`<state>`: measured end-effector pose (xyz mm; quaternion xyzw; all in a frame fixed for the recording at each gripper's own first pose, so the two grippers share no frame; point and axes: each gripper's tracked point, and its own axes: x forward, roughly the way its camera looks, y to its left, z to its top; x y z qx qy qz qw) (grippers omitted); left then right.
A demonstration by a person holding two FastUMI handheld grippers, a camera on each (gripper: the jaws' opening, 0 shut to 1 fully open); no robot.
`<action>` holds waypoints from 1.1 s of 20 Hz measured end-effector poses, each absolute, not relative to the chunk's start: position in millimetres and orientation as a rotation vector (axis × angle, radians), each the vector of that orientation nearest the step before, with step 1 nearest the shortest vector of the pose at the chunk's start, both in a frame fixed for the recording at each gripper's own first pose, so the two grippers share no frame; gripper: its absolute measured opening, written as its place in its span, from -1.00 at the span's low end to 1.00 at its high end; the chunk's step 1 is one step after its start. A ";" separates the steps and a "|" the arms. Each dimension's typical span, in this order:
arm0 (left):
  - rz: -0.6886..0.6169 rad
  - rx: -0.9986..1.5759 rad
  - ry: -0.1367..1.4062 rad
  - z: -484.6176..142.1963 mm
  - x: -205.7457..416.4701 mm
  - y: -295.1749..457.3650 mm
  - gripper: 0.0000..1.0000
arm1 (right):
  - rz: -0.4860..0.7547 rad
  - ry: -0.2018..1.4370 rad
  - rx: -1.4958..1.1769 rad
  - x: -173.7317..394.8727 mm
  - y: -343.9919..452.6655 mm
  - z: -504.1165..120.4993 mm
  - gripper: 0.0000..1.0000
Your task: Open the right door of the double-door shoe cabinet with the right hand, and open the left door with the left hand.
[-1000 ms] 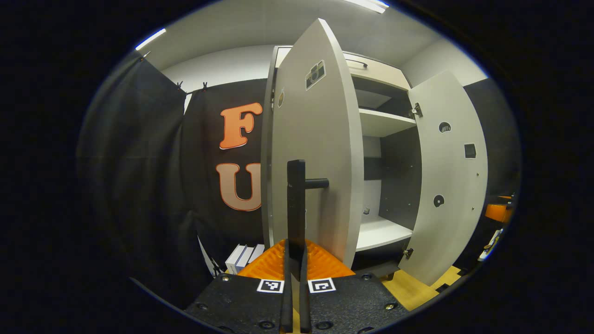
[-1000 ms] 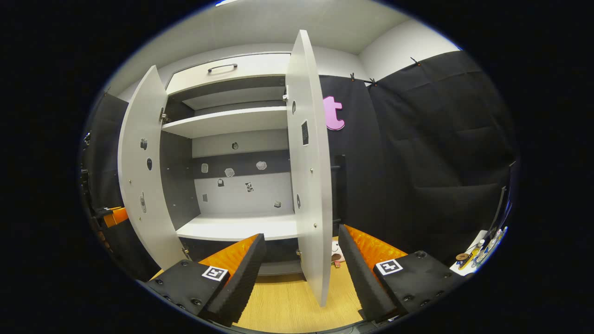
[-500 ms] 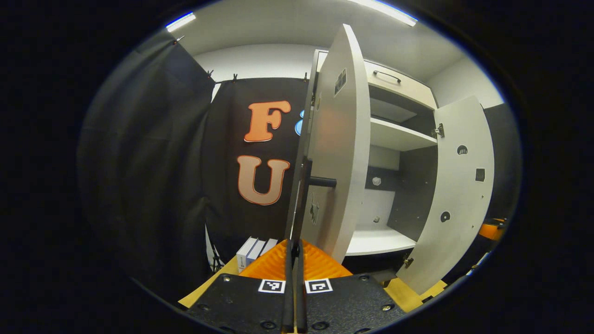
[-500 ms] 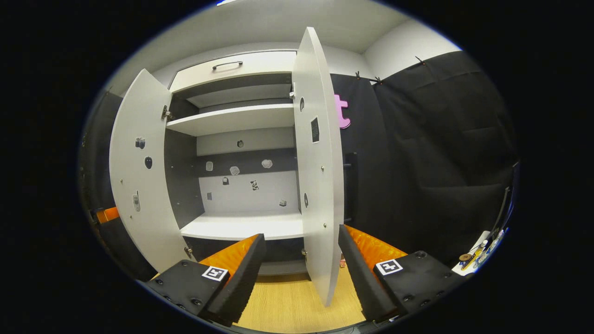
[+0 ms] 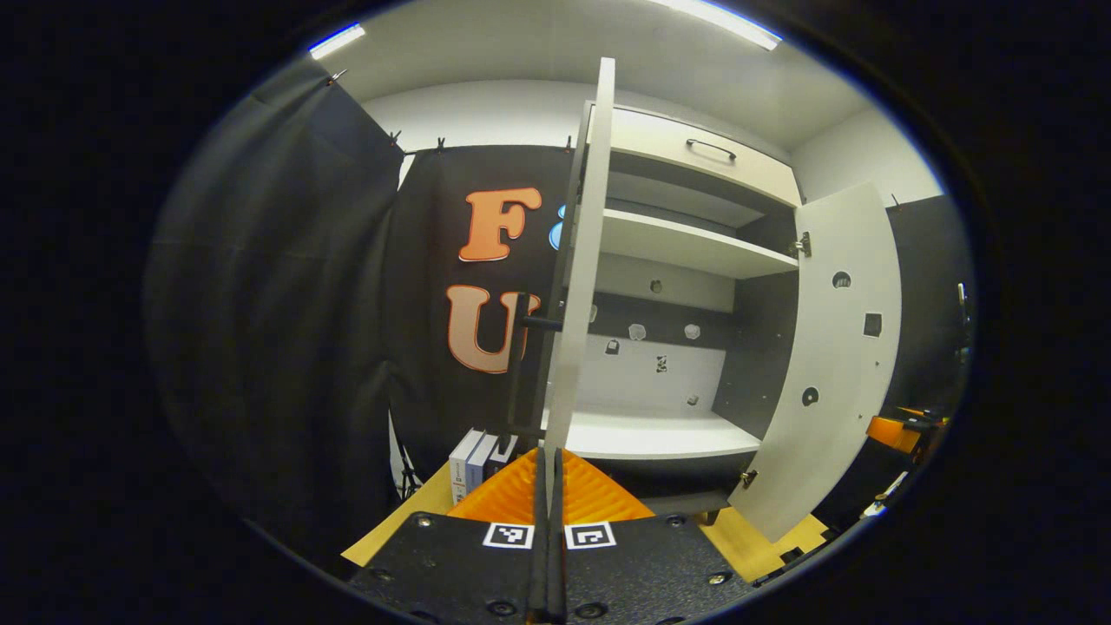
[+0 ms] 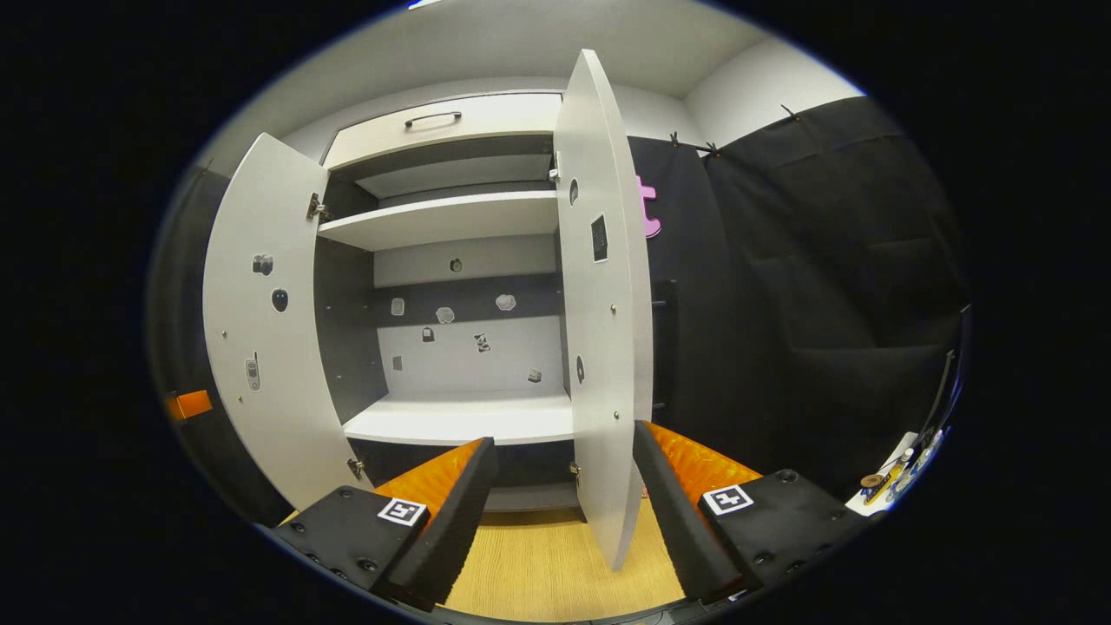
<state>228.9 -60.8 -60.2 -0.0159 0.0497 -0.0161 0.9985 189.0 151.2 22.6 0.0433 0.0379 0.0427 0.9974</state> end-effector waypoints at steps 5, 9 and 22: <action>-0.092 -0.030 0.106 -61.0 226.3 -76.8 -0.43 | 0.084 0.063 0.091 187.2 153.6 25.0 0.84; -0.102 0.012 0.109 -60.5 221.0 -91.9 -0.29 | 0.084 0.058 0.089 182.8 151.3 25.5 1.00; -0.111 0.035 0.069 -53.5 223.2 -117.8 0.75 | 0.063 0.054 0.090 175.3 141.4 26.9 0.99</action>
